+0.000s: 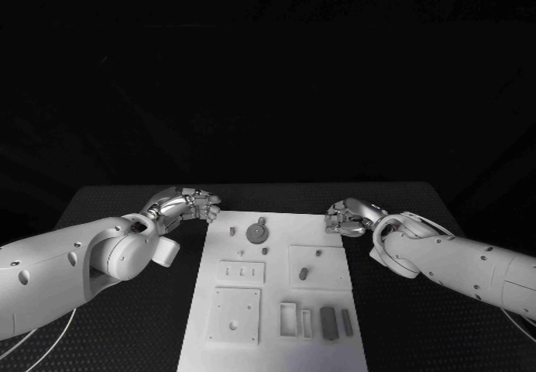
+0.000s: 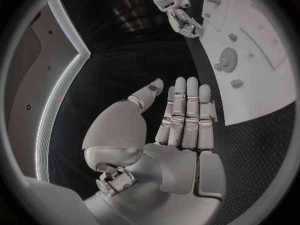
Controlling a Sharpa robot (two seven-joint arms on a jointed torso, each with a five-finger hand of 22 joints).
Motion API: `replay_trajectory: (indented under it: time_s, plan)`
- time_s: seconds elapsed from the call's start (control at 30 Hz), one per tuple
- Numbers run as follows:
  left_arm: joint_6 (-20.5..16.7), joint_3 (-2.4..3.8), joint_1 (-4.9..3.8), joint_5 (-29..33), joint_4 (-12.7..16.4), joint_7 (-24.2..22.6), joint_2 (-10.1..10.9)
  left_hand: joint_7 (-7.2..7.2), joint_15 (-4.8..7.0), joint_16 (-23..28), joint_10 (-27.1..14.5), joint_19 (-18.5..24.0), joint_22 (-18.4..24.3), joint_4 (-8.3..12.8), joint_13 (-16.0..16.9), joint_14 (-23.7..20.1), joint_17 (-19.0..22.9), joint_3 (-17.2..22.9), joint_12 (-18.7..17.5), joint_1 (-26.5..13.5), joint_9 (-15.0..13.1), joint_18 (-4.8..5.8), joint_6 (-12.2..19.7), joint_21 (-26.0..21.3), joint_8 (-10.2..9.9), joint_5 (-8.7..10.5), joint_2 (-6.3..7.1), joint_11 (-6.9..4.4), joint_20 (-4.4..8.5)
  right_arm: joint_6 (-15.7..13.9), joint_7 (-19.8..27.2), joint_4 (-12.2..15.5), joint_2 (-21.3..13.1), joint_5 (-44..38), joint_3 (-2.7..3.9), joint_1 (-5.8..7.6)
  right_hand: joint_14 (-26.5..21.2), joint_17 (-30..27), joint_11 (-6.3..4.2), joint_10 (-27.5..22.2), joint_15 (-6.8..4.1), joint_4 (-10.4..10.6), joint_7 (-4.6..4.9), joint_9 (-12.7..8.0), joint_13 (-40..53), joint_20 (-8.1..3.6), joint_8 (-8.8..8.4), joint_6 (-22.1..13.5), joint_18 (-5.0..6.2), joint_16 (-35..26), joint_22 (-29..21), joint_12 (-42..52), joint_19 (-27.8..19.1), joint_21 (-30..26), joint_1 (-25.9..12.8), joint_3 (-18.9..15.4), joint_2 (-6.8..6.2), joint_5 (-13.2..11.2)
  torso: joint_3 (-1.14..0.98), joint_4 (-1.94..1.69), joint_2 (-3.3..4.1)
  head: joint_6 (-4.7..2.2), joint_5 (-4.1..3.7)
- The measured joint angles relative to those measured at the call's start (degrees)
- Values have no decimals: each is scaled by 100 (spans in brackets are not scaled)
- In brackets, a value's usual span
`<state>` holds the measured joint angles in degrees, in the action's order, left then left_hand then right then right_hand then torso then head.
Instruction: Assemble the parts on the task board
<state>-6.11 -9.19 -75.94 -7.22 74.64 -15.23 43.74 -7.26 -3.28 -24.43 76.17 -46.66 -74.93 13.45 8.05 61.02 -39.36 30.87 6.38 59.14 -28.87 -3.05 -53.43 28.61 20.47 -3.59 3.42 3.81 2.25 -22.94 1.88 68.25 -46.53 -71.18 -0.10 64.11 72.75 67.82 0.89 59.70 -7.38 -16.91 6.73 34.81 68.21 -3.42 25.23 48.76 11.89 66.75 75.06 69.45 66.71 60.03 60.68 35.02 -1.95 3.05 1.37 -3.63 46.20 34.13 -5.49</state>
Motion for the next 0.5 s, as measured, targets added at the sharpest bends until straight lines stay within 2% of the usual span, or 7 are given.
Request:
replay_trajectory:
  time_s: [0.23,0.5]
  plan:
    - [49,2,-5,-184,-3,201,-64,-4,0,0,20,0,0,-17,0,0,-16,-65,0,-101,5,1,-37,22,0,29,46,-2,0,-86,-357,380,14,-386,10,177,23,-1,-30,30,-23,0,-18,-24,-17,1,-1,18,-1,0,0,0,0,0,29,0,-17,0,8,-4,-9,-42,-9]
    - [43,-1,-68,-605,-2,707,-268,-52,0,43,-12,21,0,-145,-8,0,-40,-241,-39,-428,47,3,11,22,-71,54,272,30,-20,-13,-870,926,254,-924,2,271,39,-11,-41,41,-40,0,-33,-40,-39,2,-30,33,0,0,0,-1,1,0,45,0,-33,0,19,-8,-59,-70,57]
